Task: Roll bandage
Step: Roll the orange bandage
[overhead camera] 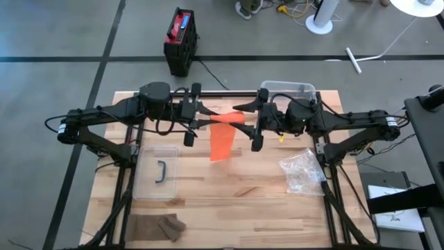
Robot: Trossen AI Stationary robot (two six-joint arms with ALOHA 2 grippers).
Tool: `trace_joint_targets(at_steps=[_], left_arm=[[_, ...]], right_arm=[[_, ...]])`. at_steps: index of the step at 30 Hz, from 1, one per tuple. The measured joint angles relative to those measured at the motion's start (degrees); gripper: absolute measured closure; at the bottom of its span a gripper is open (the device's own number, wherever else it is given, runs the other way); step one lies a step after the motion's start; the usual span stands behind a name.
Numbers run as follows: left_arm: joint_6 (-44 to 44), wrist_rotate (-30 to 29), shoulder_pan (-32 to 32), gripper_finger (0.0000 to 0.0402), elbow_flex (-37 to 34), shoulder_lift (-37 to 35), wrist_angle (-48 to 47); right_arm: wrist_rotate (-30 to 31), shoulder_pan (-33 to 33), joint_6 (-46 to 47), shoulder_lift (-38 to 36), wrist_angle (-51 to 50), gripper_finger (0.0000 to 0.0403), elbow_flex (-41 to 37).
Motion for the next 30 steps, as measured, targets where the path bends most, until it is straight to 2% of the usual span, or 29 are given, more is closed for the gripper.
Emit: trace_joint_targets(at_steps=[7, 19, 30], left_arm=[[0.73, 0.19, -0.04, 0.0356, 0.0, -0.01, 0.02], [2.31, 2.32, -0.09, 0.0357, -0.21, -0.01, 2.64], [2.69, 3.89, -0.07, 0.0357, -1.9, 0.0, 6.9]], right_arm=[[-1.29, -0.18, 1.46, 0.02, -0.94, 0.0194, 0.0], [-3.31, -0.67, 2.45, -0.11, -1.25, 0.0174, 0.07], [-4.88, -0.65, 1.74, -0.66, -1.18, 0.0247, 0.07]])
